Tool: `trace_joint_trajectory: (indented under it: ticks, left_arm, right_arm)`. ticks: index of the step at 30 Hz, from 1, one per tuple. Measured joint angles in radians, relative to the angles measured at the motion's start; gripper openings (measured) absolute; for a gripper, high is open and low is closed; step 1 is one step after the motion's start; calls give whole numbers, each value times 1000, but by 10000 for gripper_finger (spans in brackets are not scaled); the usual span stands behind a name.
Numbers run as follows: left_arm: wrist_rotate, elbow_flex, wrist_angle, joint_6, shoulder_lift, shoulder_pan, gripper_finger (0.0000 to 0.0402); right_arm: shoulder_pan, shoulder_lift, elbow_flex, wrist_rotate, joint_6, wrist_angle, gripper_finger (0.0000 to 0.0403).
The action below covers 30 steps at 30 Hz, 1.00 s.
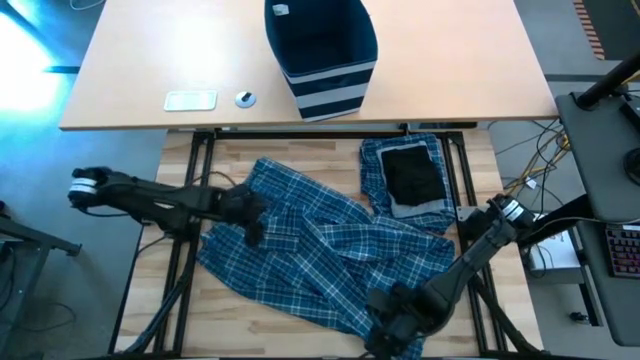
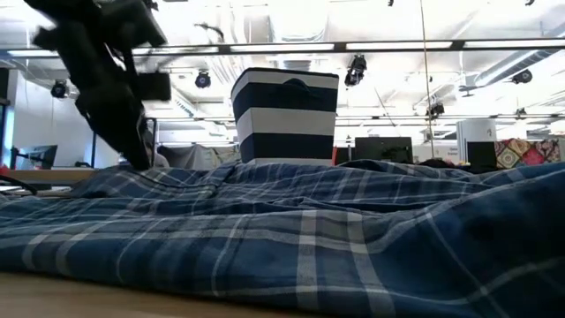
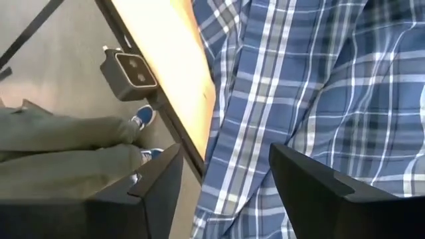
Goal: Fold Laundry from Bin
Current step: Fold the blue patterned long sleeve
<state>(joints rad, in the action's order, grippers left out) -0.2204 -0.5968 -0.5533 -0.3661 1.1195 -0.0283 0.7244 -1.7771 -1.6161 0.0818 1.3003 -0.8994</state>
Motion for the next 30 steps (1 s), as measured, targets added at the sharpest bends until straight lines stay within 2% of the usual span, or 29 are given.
trace_joint_trajectory:
  ticks: [4, 6, 8, 11, 12, 13, 19, 21, 25, 28, 30]
  left_arm:
    - [108, 37, 126, 73, 75, 62, 244]
    - [131, 39, 151, 77, 101, 66, 219]
    - [176, 36, 153, 78, 114, 62, 169]
    - [285, 31, 153, 79, 110, 58, 55]
    - [320, 27, 145, 76, 101, 57, 28]
    - [347, 22, 129, 73, 89, 56, 17]
    - [386, -60, -66, 37, -66, -10, 3]
    - [416, -113, -126, 10, -131, -43, 2]
    - [499, -243, -119, -44, -246, -140, 1]
    - [488, -364, -112, -65, -289, -224, 1]
    - [405, -446, -182, -64, -293, -267, 0]
  right_arm:
    - [1, -1, 10, 0, 21, 0, 222]
    - [2, -11, 19, -1, 70, -24, 224]
    - [2, -31, 34, -7, 110, -48, 226]
    - [1, -65, 63, -12, 143, -23, 224]
    - [1, -76, 72, -22, 147, -1, 222]
    - [2, -88, 77, -32, 148, 27, 220]
    - [8, -126, 76, -26, 138, 71, 206]
    - [22, -130, 61, 15, 60, 69, 205]
    - [78, -130, 37, 111, -112, 66, 205]
    - [101, -130, 37, 153, -154, 30, 205]
    - [104, -130, 37, 156, -144, -4, 205]
